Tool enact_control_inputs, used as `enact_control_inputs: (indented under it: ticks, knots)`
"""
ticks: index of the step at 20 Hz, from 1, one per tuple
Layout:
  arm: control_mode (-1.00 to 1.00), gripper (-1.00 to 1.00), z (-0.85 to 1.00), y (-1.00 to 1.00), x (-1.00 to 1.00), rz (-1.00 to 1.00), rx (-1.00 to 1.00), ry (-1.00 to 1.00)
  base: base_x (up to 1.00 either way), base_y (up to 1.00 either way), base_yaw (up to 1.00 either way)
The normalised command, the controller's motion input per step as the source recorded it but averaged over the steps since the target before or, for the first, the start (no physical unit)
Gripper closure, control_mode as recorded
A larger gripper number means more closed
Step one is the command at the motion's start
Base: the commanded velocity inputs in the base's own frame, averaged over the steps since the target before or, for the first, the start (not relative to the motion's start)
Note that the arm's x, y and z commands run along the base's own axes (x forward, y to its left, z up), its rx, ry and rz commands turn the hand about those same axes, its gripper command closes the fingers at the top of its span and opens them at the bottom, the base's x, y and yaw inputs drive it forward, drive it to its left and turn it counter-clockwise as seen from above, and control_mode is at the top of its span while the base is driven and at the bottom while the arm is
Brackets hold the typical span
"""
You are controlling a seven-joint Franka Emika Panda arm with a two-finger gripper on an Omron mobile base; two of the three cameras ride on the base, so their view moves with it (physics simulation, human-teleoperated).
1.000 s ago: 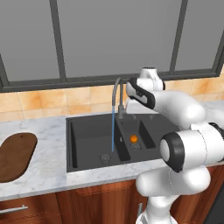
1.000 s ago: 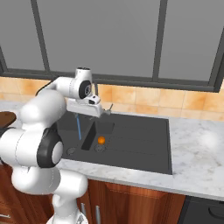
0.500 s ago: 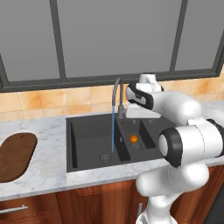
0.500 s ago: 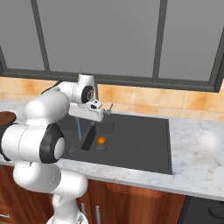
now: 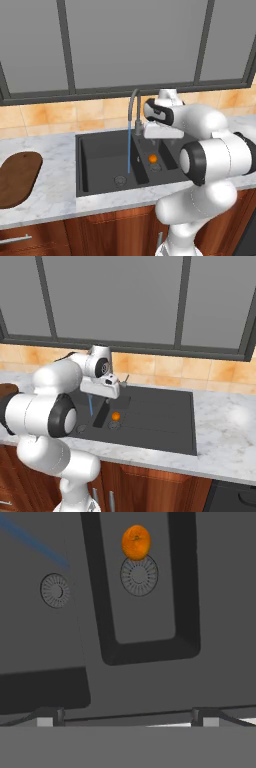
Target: Pick the tangerine from the sink and place it on the cutting board to airdry. Then turn off the sink faucet.
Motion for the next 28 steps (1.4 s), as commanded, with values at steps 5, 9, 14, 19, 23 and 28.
enact_control_inputs:
  ticks: [5,9,14,19,23,28]
  knots:
    - [-1.00,-1.00,-0.24,-0.09,0.05,0.00,0.01,0.01,0.00,0.00,0.00]
    - [-1.00,-1.00,-0.28,-0.04,0.09,0.00,0.01,0.03,0.00,0.00,0.00]
    - [-1.00,-1.00,-0.24,0.00,0.12,0.00,0.00,0.04,0.00,0.00,0.00]
    - [-1.00,-1.00,-0.16,-0.06,0.10,0.00,0.00,0.01,0.00,0.00,0.00]
    - [-1.00,-1.00,-0.16,-0.07,0.12,0.00,0.00,0.02,0.00,0.00,0.00]
    - [-1.00,-1.00,-0.18,-0.08,0.12,0.00,0.00,0.02,0.00,0.00,0.00]
